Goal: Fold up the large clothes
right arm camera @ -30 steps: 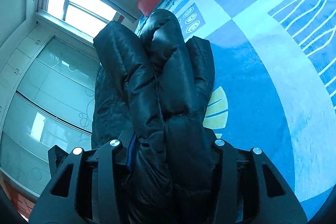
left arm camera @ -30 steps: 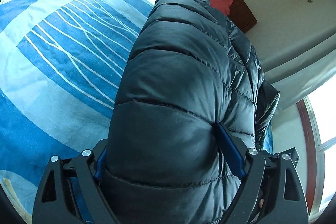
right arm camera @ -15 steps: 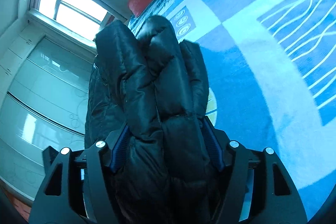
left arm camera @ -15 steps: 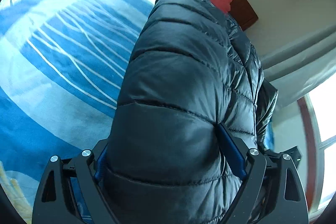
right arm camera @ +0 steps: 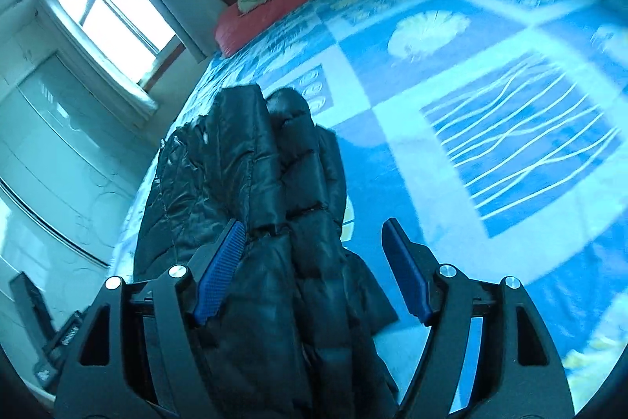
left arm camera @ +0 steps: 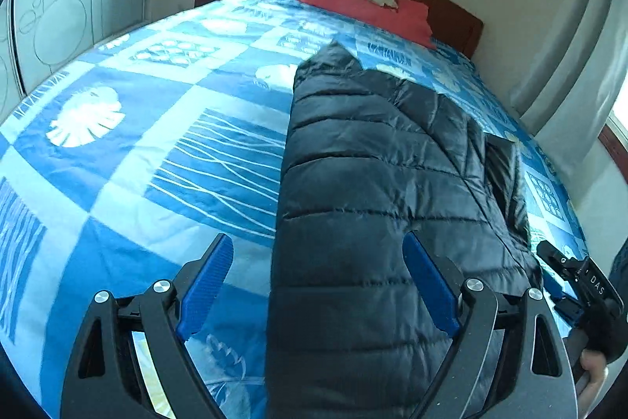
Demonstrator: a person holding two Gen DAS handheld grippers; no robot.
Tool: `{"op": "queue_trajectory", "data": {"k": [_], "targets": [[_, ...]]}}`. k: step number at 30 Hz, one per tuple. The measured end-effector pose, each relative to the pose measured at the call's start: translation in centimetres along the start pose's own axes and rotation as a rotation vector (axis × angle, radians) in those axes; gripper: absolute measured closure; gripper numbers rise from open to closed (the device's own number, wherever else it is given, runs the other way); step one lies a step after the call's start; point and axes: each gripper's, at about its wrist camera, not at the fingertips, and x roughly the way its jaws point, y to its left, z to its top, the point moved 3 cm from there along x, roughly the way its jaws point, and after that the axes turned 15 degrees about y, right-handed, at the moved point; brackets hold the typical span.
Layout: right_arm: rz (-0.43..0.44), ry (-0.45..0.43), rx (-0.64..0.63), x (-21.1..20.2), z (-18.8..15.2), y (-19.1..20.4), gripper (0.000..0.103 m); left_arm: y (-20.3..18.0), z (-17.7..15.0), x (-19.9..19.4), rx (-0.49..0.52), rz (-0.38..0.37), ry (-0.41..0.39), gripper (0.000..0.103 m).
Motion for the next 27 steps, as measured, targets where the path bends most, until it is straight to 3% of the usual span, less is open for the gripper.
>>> {"op": "queue_trajectory", "data": {"k": [6, 11, 19, 27], "targets": [[-0.202, -0.004, -0.120, -2.9, -3.3, 2.6, 0.031, -1.4, -2.9, -3.6, 0.107, 0.130, -0.087, 0.015], [-0.276, -0.005, -0.172, -4.4, -5.8, 4.4, 0.031, -2.1, -5.2, -5.8, 0.167, 0.192, -0.112, 0.015], [-0.327, -0.063, -0.259, -7.9, -9.2, 7.4, 0.031, -2.9, -7.8, -8.9, 0.187, 0.209, -0.144, 0.015], [-0.344, -0.066, -0.293, -9.5, -11.7, 8.1, 0.029, -3.3, -9.9, -10.4, 0.192, 0.218, -0.142, 0.015]]}}
